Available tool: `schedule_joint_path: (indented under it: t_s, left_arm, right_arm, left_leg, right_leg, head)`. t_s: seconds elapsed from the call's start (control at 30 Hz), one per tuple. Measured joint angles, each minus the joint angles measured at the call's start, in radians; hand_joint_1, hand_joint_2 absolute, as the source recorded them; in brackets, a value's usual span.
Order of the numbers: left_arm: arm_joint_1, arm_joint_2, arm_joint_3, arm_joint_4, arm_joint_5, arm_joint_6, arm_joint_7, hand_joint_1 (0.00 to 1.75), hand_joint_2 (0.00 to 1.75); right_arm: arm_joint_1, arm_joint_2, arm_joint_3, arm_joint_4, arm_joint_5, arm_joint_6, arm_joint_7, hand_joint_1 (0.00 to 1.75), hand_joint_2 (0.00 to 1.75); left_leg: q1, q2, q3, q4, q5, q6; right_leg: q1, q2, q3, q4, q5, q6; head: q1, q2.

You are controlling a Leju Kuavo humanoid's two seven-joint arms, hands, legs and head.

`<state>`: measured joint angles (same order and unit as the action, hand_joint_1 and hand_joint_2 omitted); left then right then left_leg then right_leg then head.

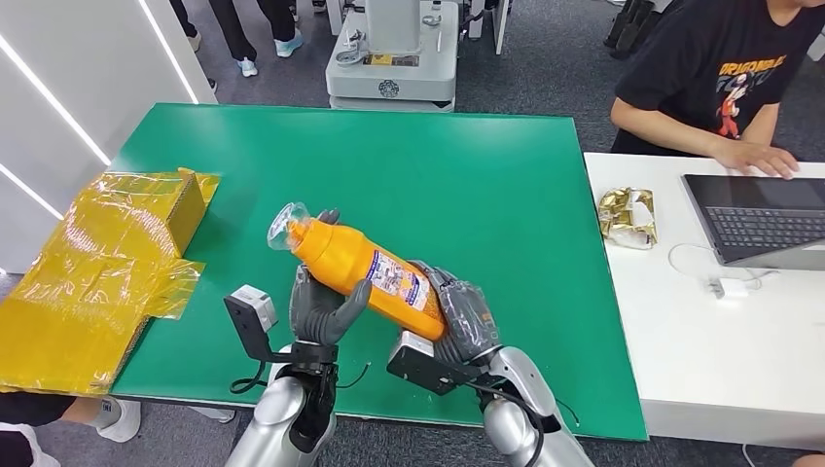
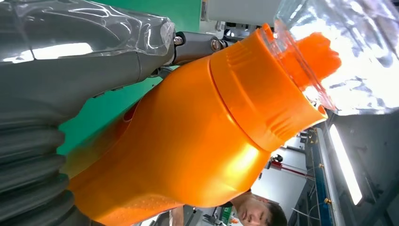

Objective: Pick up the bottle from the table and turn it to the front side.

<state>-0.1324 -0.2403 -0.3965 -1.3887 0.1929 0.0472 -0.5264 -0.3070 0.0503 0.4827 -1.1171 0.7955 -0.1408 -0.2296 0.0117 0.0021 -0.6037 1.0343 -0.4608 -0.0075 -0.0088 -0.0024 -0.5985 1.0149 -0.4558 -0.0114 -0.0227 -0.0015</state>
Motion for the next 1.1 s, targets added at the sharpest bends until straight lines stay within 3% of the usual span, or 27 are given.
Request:
schedule_joint_path:
  t_s: [0.53,1.1]
  left_arm:
    - [-0.001,-0.007,0.022,0.029,-0.002,0.006,-0.003,0.00,1.75]
    - [-0.014,-0.009,0.046,0.012,-0.023,0.043,-0.021,0.00,1.75]
  right_arm:
    - [-0.004,0.000,0.001,0.017,-0.001,0.111,0.023,1.75,1.75]
    - [-0.005,0.000,0.011,0.044,-0.018,0.130,0.046,1.75,1.75]
  left_leg:
    - [0.000,0.000,0.000,0.000,0.000,0.000]
    - [0.000,0.000,0.000,0.000,0.000,0.000]
  right_leg:
    - [0.000,0.000,0.000,0.000,0.000,0.000]
    - [0.000,0.000,0.000,0.000,0.000,0.000]
  head:
    - [0.000,0.000]
    - [0.000,0.000]
